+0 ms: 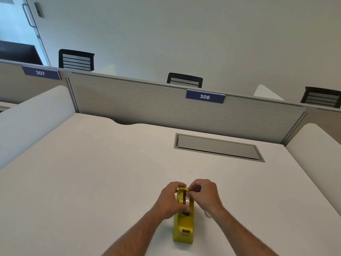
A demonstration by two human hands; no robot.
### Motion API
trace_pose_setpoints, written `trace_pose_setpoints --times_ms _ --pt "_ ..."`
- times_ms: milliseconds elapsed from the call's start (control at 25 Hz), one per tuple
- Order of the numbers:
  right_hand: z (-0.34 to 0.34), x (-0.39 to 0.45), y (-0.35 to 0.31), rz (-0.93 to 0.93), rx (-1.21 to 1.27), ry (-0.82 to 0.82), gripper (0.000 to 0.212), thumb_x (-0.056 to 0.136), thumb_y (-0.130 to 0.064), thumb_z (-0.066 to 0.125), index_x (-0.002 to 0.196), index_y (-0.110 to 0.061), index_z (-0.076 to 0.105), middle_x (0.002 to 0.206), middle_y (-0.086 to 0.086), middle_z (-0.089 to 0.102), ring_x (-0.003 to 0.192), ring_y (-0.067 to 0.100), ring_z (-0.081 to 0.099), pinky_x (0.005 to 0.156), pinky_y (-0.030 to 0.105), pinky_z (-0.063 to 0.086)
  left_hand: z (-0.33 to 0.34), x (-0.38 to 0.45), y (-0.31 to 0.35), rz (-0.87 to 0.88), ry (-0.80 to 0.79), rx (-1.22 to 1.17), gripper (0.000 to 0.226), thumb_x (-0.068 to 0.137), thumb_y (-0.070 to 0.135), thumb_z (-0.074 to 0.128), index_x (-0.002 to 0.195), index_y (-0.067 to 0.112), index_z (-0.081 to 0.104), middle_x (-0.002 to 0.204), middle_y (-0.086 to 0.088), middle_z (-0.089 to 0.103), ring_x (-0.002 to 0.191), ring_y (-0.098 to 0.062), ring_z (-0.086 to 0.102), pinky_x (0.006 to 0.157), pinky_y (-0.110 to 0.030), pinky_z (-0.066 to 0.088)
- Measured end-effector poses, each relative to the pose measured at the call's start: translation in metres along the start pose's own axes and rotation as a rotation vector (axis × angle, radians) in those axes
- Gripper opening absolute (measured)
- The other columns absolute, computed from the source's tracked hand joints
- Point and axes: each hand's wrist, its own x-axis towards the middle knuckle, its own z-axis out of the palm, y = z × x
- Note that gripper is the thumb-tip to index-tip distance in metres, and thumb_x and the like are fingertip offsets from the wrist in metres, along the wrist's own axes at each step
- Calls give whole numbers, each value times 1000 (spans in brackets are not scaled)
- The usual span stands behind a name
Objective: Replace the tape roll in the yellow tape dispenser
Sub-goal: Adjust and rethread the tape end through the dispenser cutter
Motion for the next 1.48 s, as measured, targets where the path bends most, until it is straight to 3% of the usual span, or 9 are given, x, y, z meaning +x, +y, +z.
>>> trace_pose_setpoints --times_ms 320,520,720,960,1160,1480 --pt "1 -2 1 -12 -28 -3 9 76 -16 81 80 -22 77 77 -7 72 72 8 65 69 26 60 3 -1 -4 5 1 69 86 57 29 93 129 35 46 130 14 48 115 -9 48 87 -20 47" --pt "0 -7 2 -58 53 -43 10 81 -18 76 87 -26 75 82 -10 73 75 8 66 71 25 59 3 -1 -5 42 6 58 80 58 29 91 125 35 49 126 15 50 114 -10 50 91 -22 48" --pt "-15 -12 3 -187 -141 -302 36 69 -33 79 104 -28 72 96 -11 71 80 5 59 73 18 51 2 -1 -10 98 4 49 78 54 28 91 122 33 53 126 12 52 116 -11 51 99 -29 49" --pt "-15 -8 9 -286 -363 -340 52 71 -50 74 119 -34 62 98 -7 67 87 8 56 78 26 51 0 -4 -17 85 -51 64 87 58 31 87 134 38 46 148 16 36 133 -7 37 109 -37 44" --pt "-10 -12 9 -364 -380 -269 49 72 -52 74 116 -33 62 95 -8 66 85 10 52 74 28 50 0 -8 -23 101 2 51 78 67 32 82 136 37 47 151 15 38 135 -5 39 104 -26 42" --pt "-5 -16 16 -374 -234 -181 52 69 -41 76 119 -32 63 107 -13 67 94 5 54 79 22 52 1 -13 -16 124 6 88 78 62 41 83 132 46 48 152 15 36 136 -5 36 109 -33 42"
